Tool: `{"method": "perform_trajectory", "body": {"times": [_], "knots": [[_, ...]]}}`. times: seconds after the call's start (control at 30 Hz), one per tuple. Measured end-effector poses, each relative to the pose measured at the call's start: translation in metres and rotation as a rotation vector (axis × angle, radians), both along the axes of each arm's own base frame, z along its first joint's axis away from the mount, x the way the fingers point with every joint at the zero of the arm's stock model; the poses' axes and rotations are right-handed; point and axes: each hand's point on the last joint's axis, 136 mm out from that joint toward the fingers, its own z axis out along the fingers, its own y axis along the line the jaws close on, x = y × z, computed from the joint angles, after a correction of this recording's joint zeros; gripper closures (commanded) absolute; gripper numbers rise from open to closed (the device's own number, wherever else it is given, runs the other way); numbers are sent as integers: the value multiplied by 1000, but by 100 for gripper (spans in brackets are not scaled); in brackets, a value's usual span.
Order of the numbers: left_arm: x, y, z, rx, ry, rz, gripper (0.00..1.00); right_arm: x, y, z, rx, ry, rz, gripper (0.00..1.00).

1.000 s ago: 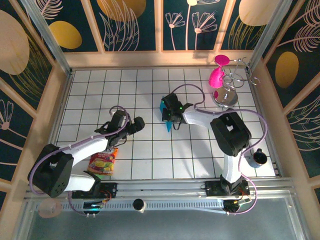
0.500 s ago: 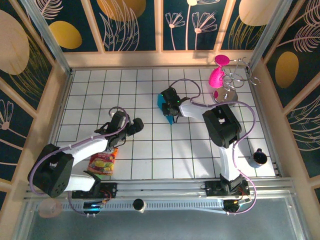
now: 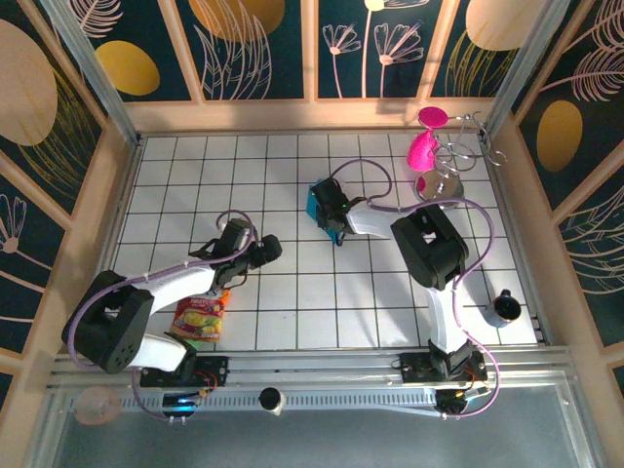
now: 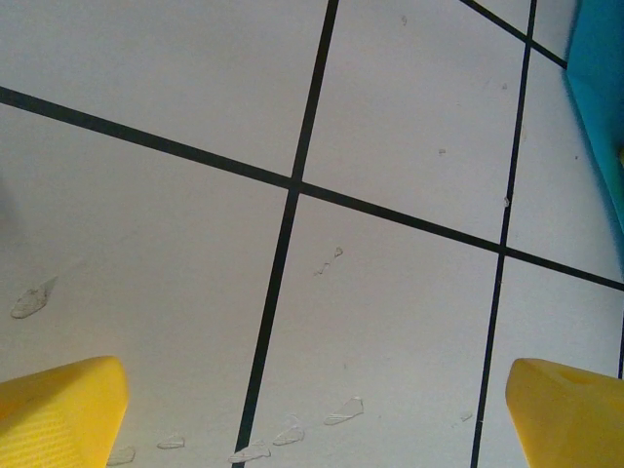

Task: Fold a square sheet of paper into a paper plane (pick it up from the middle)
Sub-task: Move the paper plane to the top-center of the table.

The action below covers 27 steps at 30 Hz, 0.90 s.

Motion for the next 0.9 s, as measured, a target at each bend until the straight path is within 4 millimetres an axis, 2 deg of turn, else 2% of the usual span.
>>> {"method": "perform_trajectory", "body": {"times": [0.43, 0.9], "knots": [[0, 0, -1, 1, 3, -1, 1, 22, 7, 1, 119, -33, -115, 56], [1, 0, 0, 0, 0, 0, 1, 45, 13, 3, 92, -49, -136, 49]]}}
